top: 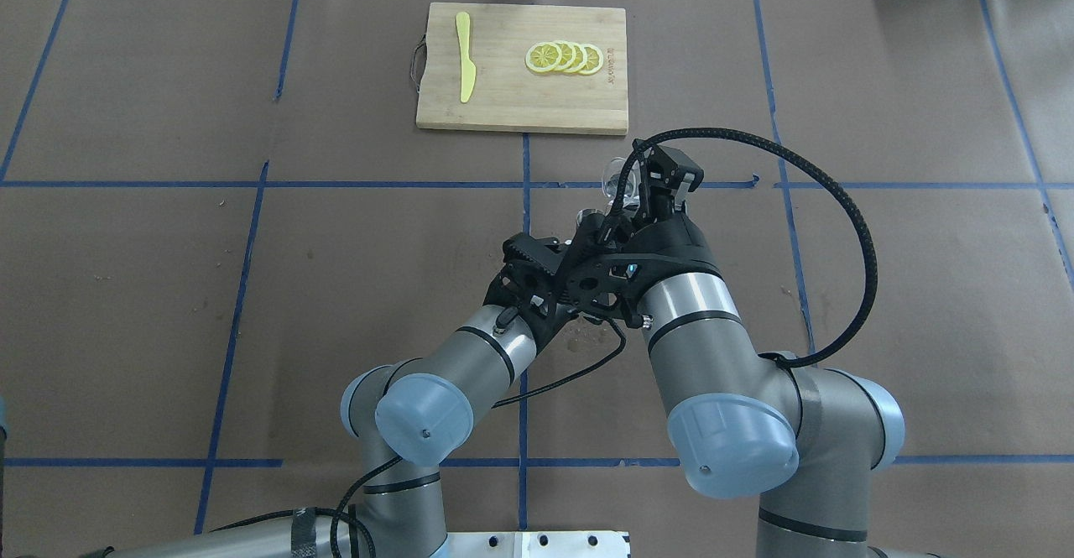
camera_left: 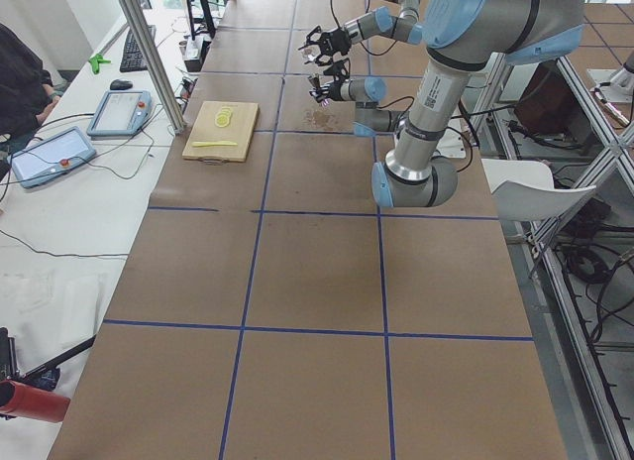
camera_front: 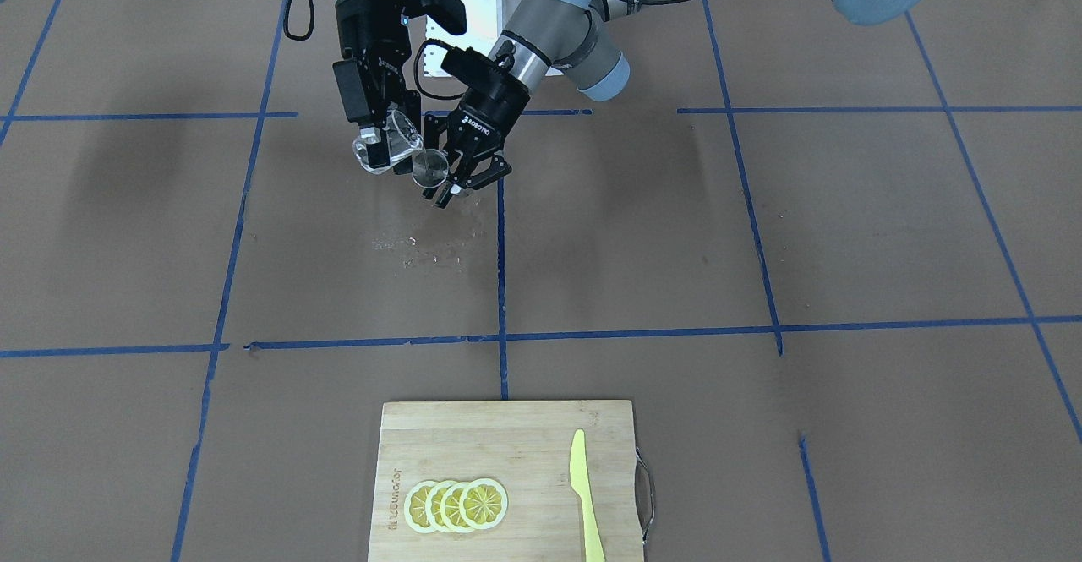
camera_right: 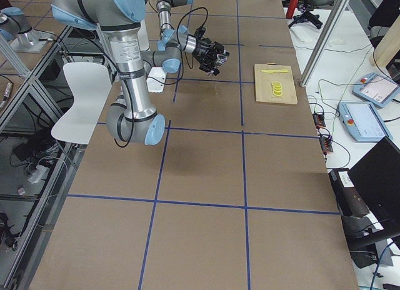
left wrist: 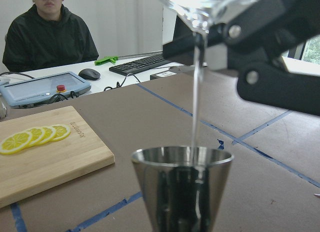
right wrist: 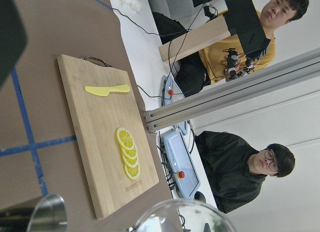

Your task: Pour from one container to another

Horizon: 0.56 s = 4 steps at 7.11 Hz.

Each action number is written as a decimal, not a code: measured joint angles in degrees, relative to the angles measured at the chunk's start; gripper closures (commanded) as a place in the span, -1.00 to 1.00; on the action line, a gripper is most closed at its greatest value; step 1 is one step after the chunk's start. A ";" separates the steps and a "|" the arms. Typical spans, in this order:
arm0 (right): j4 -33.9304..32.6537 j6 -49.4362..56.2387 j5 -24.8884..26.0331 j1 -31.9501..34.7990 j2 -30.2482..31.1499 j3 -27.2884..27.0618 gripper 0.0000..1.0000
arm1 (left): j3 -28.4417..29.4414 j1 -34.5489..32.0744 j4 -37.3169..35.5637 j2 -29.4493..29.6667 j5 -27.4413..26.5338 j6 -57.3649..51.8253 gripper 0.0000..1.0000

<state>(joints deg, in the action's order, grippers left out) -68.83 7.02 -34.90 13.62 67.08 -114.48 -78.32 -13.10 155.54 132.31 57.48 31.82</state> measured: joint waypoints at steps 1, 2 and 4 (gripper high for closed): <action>-0.42 0.11 0.76 -0.25 0.00 0.02 1.00 | 0.10 0.00 0.02 -0.02 0.00 0.00 1.00; -0.60 0.43 1.17 -0.37 0.03 0.04 1.00 | 0.14 0.00 0.03 -0.03 0.00 0.00 1.00; -0.68 1.19 1.80 -0.51 0.06 0.05 1.00 | 0.18 0.06 0.03 -0.03 0.00 0.00 1.00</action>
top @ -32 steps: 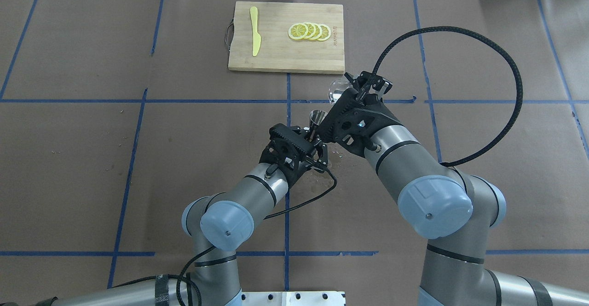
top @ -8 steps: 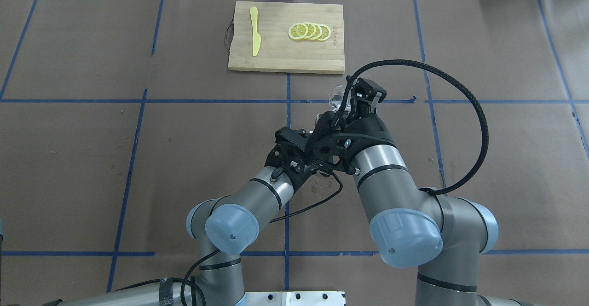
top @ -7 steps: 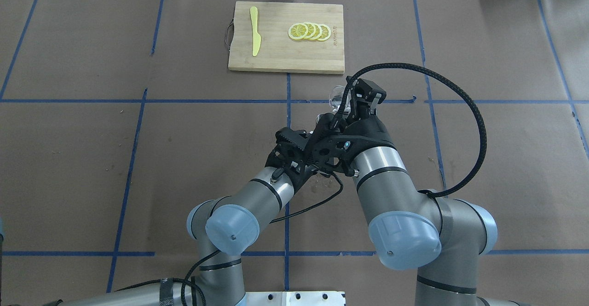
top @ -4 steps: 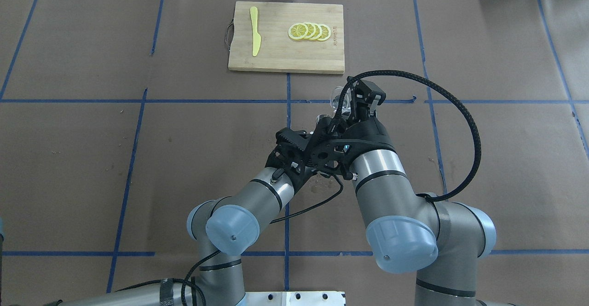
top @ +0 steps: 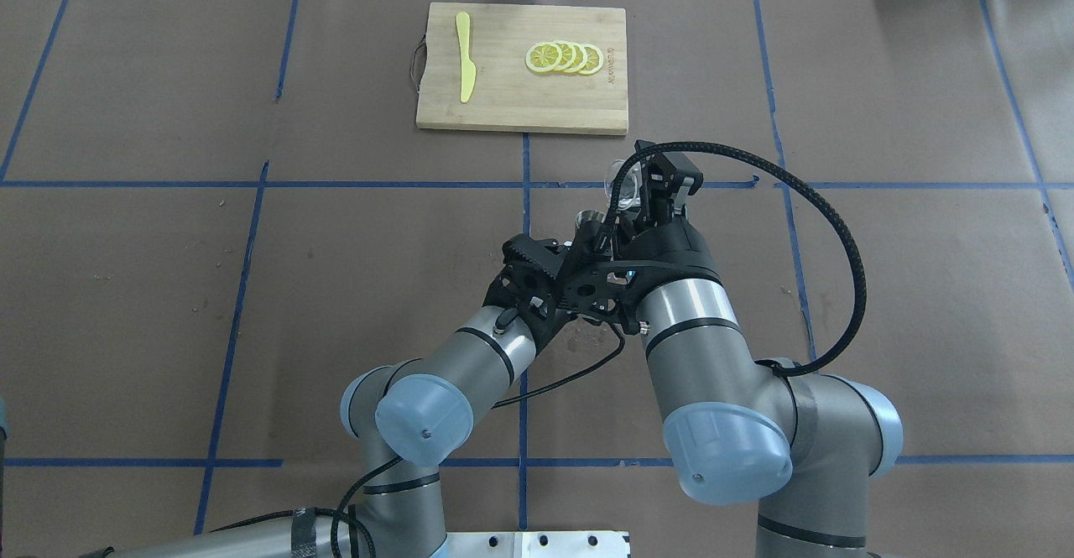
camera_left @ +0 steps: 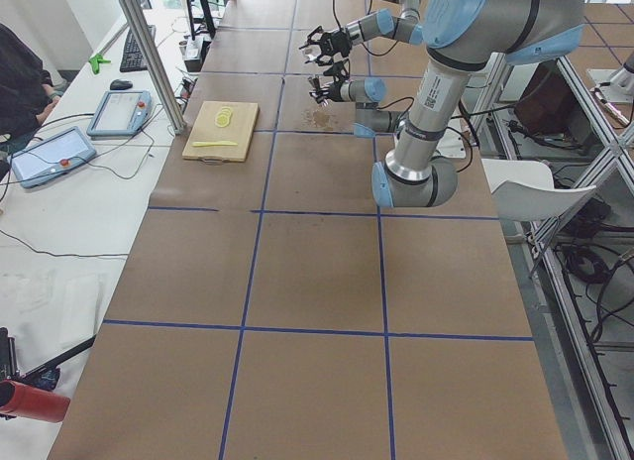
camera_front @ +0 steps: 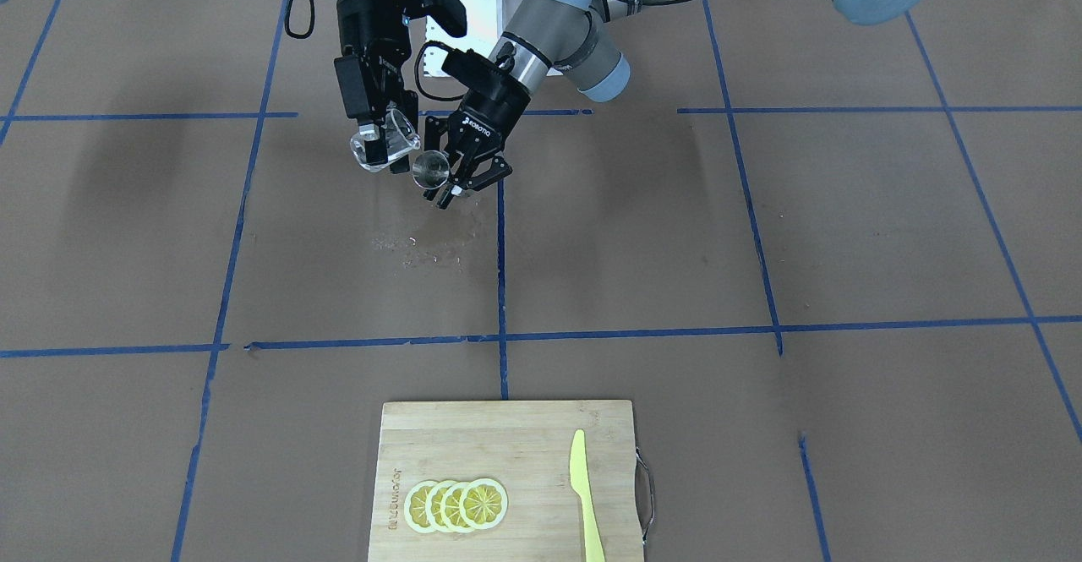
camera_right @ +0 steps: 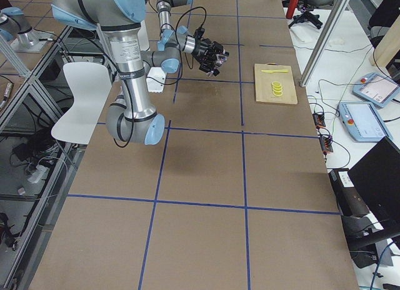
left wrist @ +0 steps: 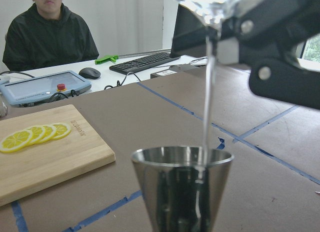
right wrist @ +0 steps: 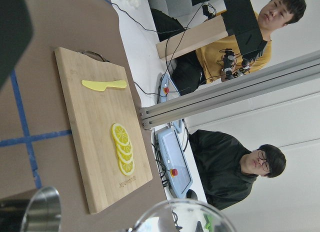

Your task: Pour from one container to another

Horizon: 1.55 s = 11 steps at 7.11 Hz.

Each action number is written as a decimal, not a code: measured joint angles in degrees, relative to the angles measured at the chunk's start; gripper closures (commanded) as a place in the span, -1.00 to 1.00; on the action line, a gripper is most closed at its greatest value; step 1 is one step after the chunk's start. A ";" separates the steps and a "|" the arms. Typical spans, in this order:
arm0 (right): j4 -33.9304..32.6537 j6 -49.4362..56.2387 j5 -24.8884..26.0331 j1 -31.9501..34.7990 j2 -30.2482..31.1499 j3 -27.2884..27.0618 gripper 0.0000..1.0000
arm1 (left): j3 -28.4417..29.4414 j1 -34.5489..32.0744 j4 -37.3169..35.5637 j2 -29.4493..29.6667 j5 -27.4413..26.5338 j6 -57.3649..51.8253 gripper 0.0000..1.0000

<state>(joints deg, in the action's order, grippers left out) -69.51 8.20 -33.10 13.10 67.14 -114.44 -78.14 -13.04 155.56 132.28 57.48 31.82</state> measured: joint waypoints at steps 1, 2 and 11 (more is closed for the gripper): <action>-0.03 0.26 0.33 -0.08 0.00 0.00 1.00 | 0.03 0.01 0.00 0.00 0.00 0.00 1.00; -0.05 0.50 0.66 -0.17 -0.01 0.00 1.00 | 0.06 0.03 0.00 0.00 0.00 0.00 1.00; 1.13 -3.87 0.66 -0.88 -1.09 -0.70 1.00 | -0.13 0.03 0.06 -0.31 0.03 0.00 1.00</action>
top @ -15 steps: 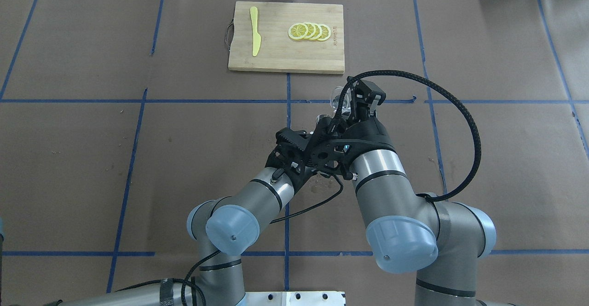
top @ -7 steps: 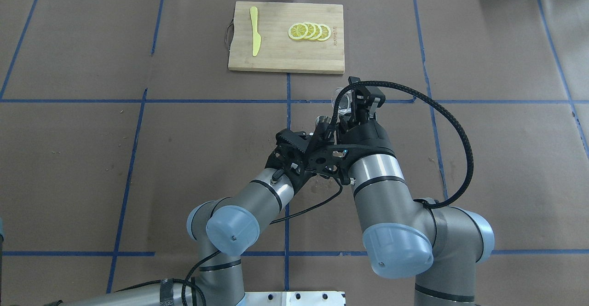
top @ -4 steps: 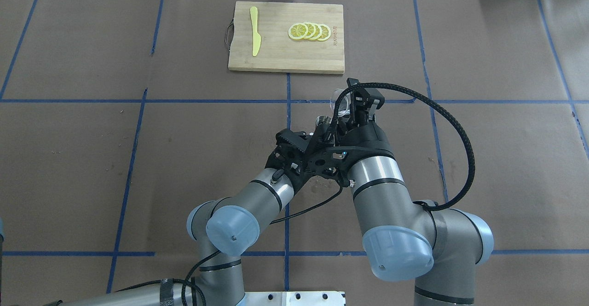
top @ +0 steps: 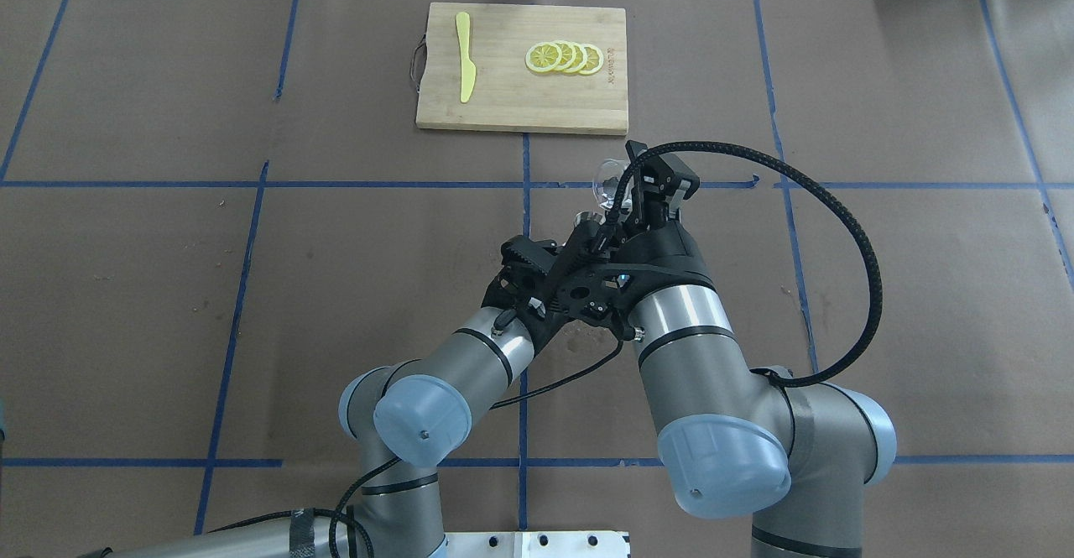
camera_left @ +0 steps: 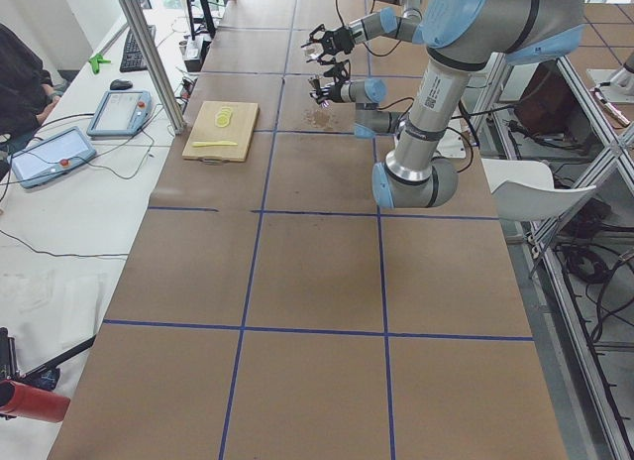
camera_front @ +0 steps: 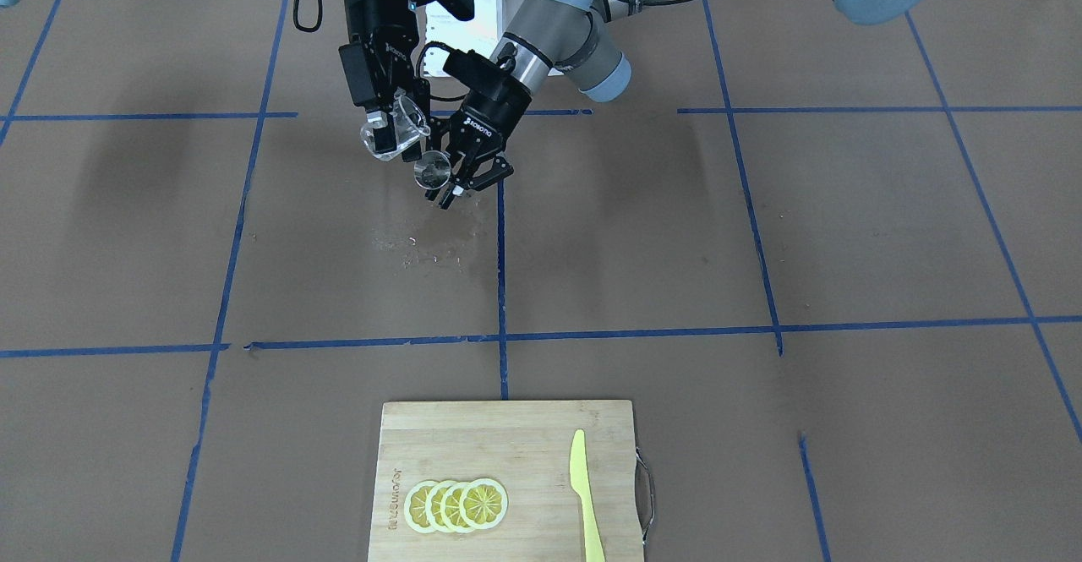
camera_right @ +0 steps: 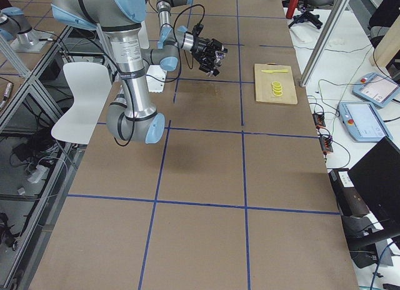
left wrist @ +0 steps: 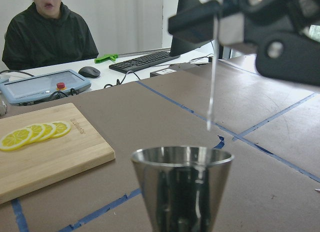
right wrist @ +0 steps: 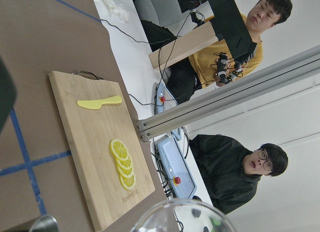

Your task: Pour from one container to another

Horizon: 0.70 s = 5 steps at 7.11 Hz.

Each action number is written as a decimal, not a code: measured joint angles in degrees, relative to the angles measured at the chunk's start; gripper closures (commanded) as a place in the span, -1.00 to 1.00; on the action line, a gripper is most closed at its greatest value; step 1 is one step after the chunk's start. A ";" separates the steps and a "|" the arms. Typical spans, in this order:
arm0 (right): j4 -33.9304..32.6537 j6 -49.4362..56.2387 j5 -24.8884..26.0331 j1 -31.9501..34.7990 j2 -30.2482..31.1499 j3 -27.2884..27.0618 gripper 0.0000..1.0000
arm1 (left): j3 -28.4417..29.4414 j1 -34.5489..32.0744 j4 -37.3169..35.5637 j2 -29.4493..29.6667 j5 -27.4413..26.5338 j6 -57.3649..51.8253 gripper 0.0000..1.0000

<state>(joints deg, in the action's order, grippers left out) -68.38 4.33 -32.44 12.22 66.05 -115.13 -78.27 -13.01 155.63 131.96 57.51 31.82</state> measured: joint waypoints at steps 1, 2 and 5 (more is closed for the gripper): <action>1.25 -0.98 -0.07 0.01 -0.01 -0.22 1.00 | -0.07 0.03 0.19 -0.15 -0.02 0.00 1.00; 2.92 -2.10 -0.15 0.08 0.11 -0.35 1.00 | -0.10 0.09 0.48 -0.24 -0.02 0.00 1.00; 5.33 -12.05 -0.19 0.43 0.61 -1.07 1.00 | -0.57 0.15 1.05 -0.99 -0.14 0.00 1.00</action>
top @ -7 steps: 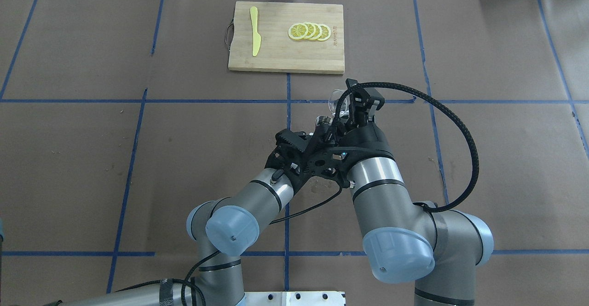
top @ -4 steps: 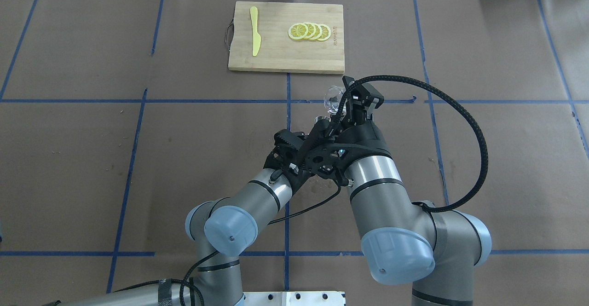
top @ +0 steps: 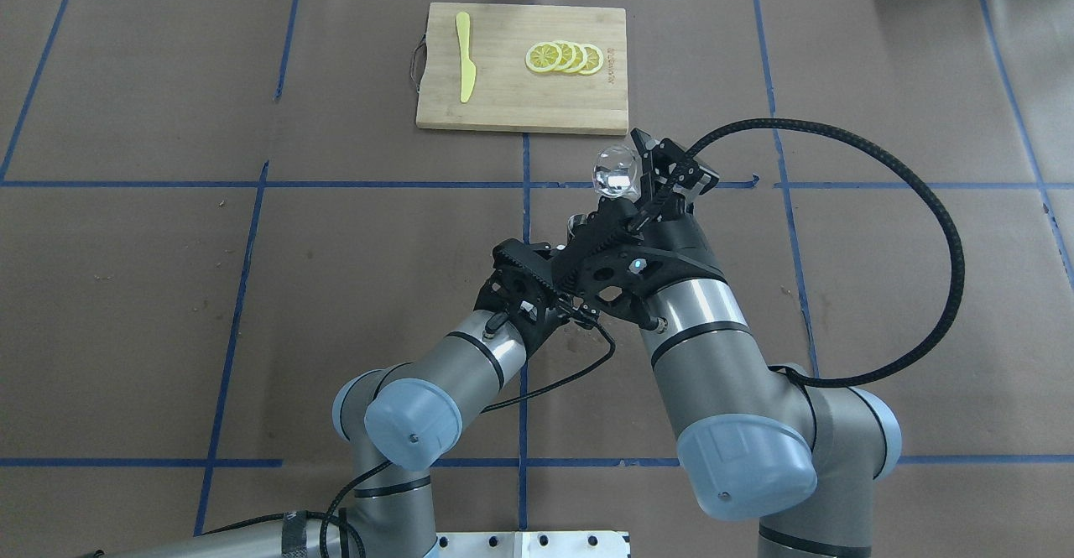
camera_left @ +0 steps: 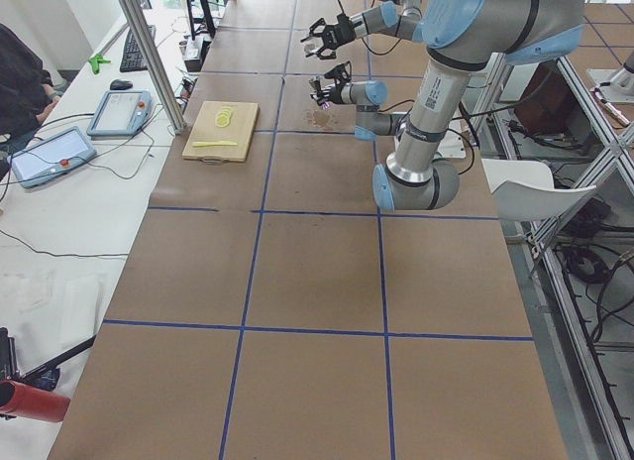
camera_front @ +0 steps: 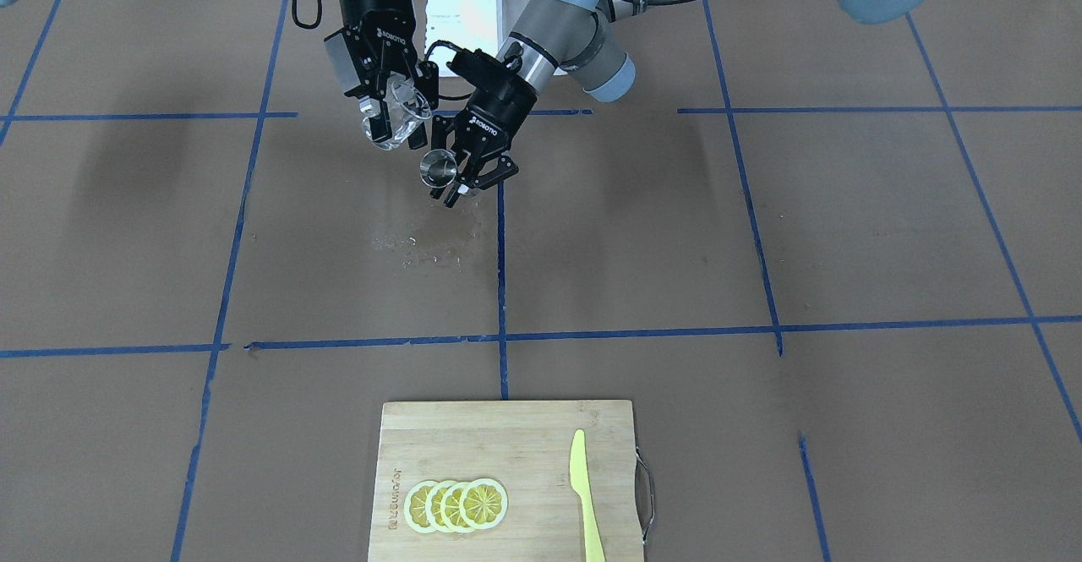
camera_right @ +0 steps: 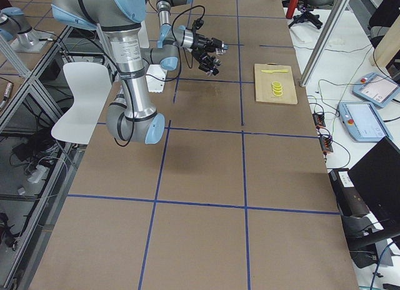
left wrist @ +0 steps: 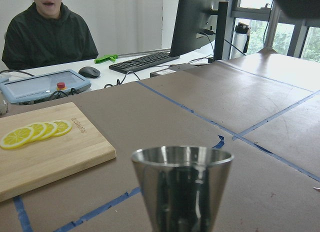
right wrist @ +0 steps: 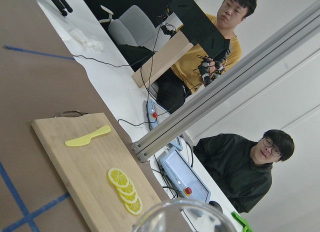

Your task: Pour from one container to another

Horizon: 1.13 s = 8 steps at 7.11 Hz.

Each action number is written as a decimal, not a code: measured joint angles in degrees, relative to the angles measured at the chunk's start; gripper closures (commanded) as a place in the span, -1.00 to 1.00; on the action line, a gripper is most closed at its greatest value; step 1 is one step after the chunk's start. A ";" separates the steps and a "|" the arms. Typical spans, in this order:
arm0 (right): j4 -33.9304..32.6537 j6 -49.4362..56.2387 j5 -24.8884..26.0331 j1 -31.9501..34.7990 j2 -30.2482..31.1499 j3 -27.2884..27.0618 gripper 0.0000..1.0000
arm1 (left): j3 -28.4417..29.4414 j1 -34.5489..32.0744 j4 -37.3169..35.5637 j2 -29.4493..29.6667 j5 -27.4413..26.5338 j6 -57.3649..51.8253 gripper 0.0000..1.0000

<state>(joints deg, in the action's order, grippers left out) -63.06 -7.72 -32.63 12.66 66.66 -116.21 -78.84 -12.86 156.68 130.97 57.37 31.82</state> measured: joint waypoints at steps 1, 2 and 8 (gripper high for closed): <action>0.22 -6.38 0.03 0.14 0.15 -0.32 1.00 | -0.18 -0.06 0.24 -0.09 -0.13 0.00 1.00; 0.33 -14.19 0.05 0.32 0.46 -0.71 1.00 | -0.67 -0.21 0.43 -0.32 -0.27 0.00 1.00; 0.39 -42.98 -4.51 2.00 11.76 -3.14 1.00 | -6.39 -2.59 0.44 -8.26 -9.75 0.56 1.00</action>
<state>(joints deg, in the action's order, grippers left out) -62.67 -50.70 -37.14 14.66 78.43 -119.34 -85.22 -15.44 157.12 122.72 47.62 32.38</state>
